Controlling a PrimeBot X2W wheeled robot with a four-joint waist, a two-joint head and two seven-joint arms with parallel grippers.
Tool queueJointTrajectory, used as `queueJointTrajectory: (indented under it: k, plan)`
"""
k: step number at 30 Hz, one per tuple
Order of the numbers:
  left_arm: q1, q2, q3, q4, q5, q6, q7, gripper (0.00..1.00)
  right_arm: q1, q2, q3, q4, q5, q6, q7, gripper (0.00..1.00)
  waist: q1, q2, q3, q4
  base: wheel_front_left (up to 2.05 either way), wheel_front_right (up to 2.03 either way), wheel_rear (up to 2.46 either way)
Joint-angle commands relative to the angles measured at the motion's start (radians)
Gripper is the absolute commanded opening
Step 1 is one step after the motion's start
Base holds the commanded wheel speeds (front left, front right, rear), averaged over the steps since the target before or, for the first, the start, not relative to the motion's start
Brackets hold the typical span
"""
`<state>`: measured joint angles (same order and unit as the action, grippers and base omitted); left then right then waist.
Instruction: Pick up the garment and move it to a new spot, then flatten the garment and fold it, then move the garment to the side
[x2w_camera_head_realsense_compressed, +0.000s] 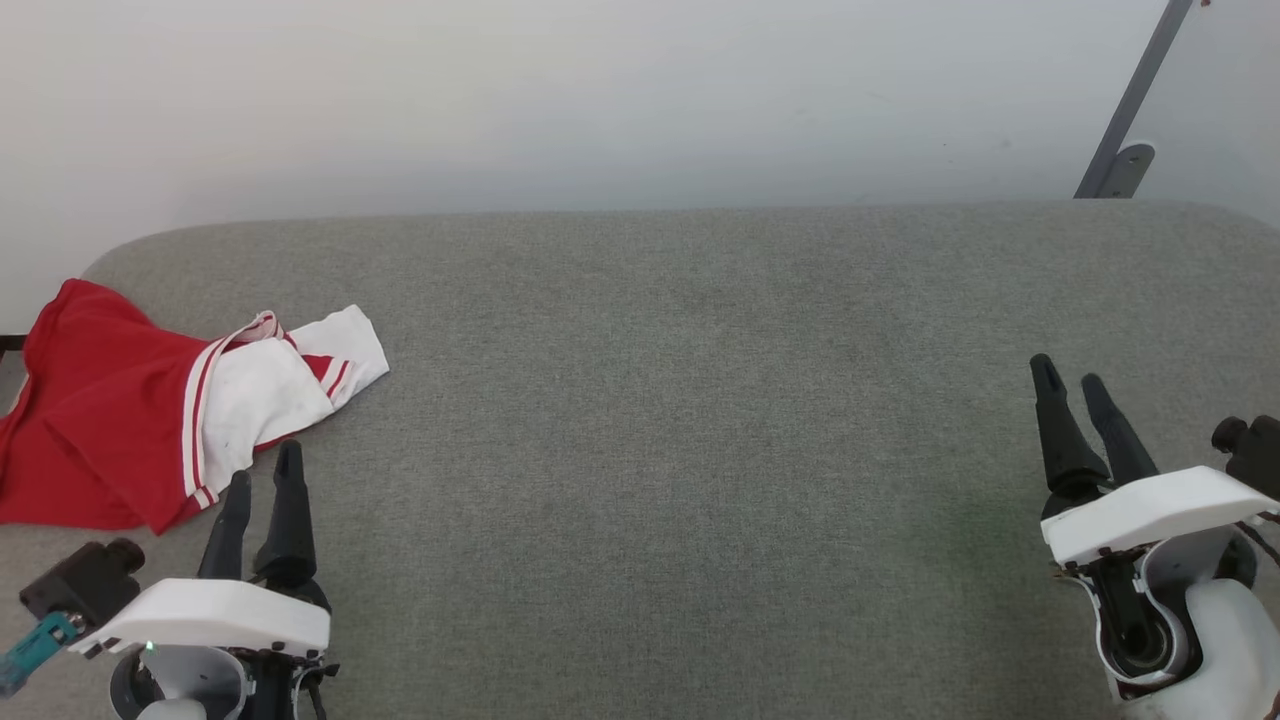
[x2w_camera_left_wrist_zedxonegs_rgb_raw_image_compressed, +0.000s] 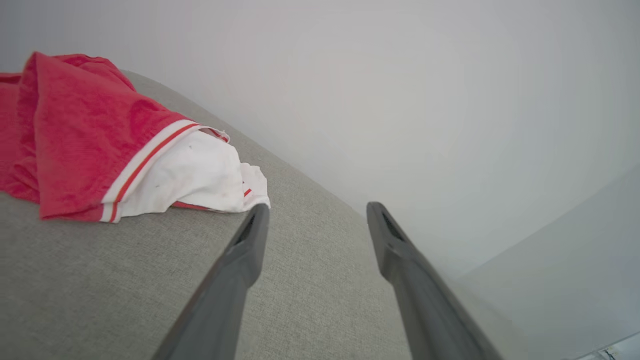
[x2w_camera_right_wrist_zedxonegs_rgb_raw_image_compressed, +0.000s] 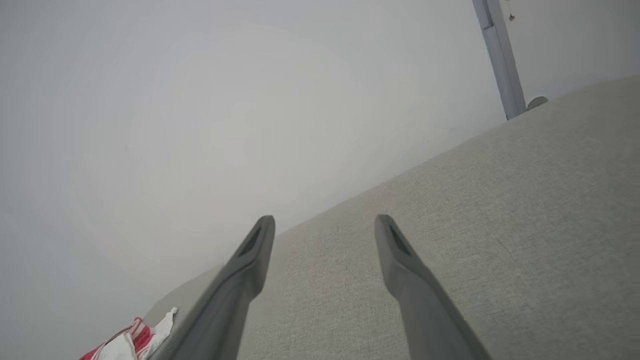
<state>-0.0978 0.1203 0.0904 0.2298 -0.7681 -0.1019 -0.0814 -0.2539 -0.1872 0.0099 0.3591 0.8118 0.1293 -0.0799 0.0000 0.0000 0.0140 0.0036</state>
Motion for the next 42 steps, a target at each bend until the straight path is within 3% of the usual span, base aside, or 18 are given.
queueJointTrajectory:
  k: [1, 15, 29, 42]
  plan:
    - [-0.010, 0.008, -0.006, -0.016, 0.048, 0.007, -0.012, 1.00, -0.025, -0.004, -0.003, -0.014, -0.054, 0.002, -0.014, 1.00, 0.0000, 0.0000, 0.000, 0.001, 0.00, 0.00, 0.00]
    - [0.002, 0.033, -0.034, -0.007, 0.222, 0.025, -0.054, 1.00, -0.045, -0.005, -0.002, 0.007, -0.303, 0.002, -0.055, 1.00, 0.0000, 0.0000, -0.001, -0.001, 0.00, 0.00, 0.00]
    - [0.008, 0.042, -0.044, 0.003, 0.348, 0.032, -0.089, 1.00, -0.058, -0.016, -0.003, 0.023, -0.443, 0.002, -0.089, 1.00, 0.0000, 0.0000, -0.003, -0.005, 0.00, 0.00, 0.00]
    - [0.012, 0.043, -0.047, 0.026, 0.449, 0.012, -0.119, 1.00, -0.046, -0.020, -0.018, 0.047, -0.529, 0.002, -0.120, 1.00, 0.0000, 0.0000, -0.014, -0.008, 0.00, 0.00, 0.00]
